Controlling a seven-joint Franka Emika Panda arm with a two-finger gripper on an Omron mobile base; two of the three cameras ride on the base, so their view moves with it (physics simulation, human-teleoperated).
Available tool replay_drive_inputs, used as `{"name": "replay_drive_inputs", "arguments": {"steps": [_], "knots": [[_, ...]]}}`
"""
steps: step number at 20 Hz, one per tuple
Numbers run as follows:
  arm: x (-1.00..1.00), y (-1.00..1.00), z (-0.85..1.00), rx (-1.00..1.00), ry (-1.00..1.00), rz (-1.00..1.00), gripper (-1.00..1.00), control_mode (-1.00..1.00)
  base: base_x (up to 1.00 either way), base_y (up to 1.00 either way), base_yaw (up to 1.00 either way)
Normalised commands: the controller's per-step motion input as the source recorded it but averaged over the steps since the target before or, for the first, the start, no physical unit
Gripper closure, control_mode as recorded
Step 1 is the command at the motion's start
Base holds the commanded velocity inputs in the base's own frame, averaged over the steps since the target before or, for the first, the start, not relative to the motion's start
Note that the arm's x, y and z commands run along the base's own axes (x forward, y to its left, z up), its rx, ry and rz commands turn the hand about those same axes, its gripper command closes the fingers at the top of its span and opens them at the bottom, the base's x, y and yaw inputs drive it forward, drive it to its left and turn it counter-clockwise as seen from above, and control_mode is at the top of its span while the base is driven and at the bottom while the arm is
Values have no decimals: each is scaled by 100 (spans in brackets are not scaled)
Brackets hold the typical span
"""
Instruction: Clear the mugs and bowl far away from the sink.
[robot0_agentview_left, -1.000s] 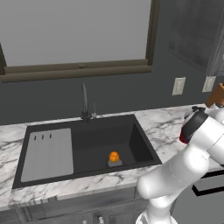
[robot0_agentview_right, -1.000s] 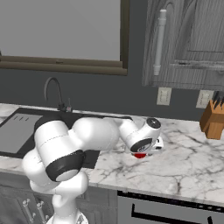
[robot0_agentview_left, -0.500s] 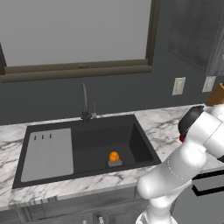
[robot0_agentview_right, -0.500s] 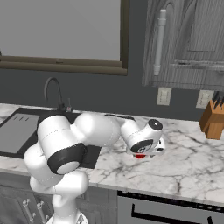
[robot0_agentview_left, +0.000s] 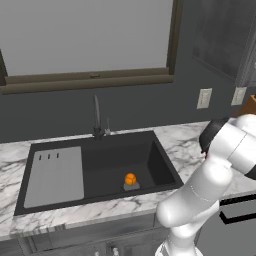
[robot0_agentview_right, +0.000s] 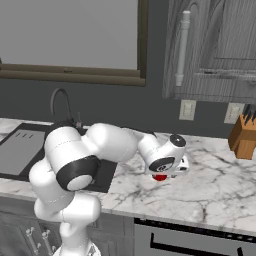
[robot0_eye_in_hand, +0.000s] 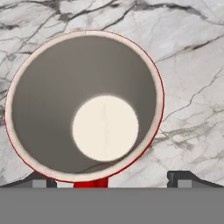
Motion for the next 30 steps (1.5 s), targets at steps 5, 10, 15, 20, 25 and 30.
{"name": "replay_drive_inputs", "arguments": {"steps": [5,10,15,20,25,30], "knots": [[0,0,0,0,0,0,-100,-100,0,0,0],[0,0,0,0,0,0,100,-100,0,0,0],[0,0,-1,0,0,0,100,-100,0,0,0],[0,0,0,0,0,0,100,-100,0,0,0],[0,0,0,0,0,0,100,-100,0,0,0],[-26,4,18,0,-9,4,100,-100,0,0,0]]}}
